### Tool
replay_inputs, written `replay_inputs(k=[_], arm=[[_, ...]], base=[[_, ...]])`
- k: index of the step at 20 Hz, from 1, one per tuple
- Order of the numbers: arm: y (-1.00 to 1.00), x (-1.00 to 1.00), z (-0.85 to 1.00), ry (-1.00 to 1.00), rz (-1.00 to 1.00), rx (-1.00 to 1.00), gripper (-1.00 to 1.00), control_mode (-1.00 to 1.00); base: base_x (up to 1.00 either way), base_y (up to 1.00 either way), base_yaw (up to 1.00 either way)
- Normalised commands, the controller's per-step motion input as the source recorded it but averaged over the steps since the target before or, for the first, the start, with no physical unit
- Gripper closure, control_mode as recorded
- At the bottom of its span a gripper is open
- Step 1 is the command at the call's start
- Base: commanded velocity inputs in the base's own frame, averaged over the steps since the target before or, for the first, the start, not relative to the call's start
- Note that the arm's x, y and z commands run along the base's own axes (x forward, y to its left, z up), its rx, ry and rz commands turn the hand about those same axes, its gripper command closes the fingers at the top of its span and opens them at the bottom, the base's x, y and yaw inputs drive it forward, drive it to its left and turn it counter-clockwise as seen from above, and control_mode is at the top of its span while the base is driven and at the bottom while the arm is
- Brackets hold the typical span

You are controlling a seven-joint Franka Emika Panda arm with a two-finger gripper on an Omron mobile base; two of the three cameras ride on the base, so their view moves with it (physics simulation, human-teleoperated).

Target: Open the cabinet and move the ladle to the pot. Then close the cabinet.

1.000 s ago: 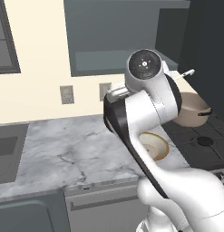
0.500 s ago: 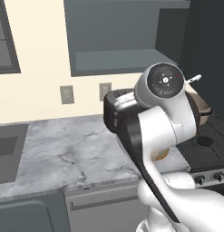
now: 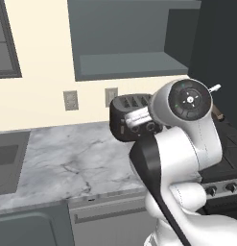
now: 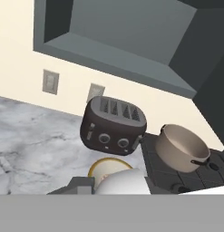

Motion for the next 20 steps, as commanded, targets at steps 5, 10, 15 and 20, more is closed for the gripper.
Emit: replay_inputs(k=[5, 10, 15, 20], arm=[[0.00, -0.19, 0.00, -0.01, 0.00, 0.00, 1.00, -1.00], [0.00, -0.18, 0.00, 0.00, 0.00, 0.00, 1.00, -1.00], [0.00, -0.23, 0.00, 0.00, 0.00, 0.00, 1.00, -1.00], [0.00, -0.28, 0.00, 0.00, 0.00, 0.00, 1.00, -1.00]], base=[[0.00, 0.00, 0.00], [0.00, 0.00, 0.00], [0.00, 0.00, 0.00], [0.00, 0.00, 0.00]])
